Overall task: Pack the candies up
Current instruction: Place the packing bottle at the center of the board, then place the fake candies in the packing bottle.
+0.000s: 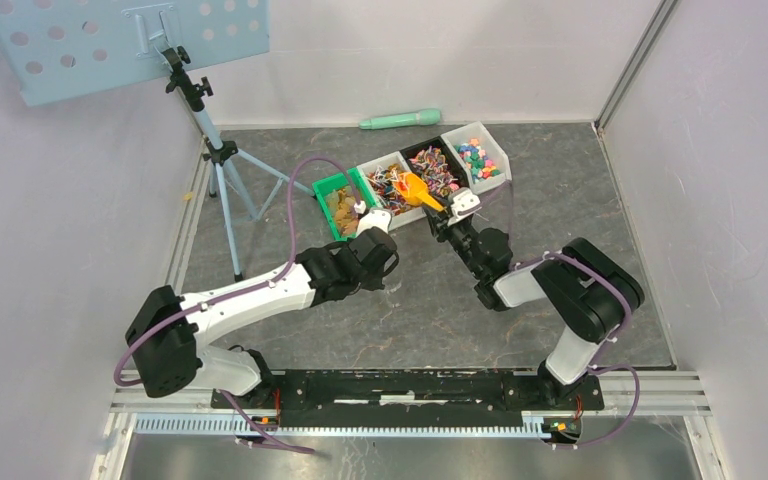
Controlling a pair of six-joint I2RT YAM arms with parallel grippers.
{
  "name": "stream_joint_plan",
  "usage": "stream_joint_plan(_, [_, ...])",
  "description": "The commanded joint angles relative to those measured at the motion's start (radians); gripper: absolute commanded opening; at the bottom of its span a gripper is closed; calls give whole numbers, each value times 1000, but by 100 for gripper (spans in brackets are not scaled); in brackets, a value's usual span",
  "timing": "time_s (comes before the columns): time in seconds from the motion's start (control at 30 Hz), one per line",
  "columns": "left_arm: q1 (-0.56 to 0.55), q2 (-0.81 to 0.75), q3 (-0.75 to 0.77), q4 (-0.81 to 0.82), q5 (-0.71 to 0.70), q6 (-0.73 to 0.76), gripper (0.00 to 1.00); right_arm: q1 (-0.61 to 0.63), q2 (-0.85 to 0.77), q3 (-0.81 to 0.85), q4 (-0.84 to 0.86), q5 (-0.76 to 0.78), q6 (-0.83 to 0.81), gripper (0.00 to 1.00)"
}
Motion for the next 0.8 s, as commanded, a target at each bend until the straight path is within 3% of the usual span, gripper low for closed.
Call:
stream_joint_plan(0.0, [2, -4, 51, 0, 2, 36, 29, -10, -61, -42, 147, -14, -24, 0])
stream_joint_plan(0.33, [1, -145, 91, -7, 6, 20, 79, -42, -190, -112, 135, -47, -48, 0])
stream_joint_plan(0.43, [1, -226, 104, -4, -44, 86, 100, -43, -284, -134, 56, -107, -81, 0])
stream_joint_plan(0.77, [-1, -502, 46, -42, -192, 402, 100, -42, -660, -252, -245, -226, -144, 0])
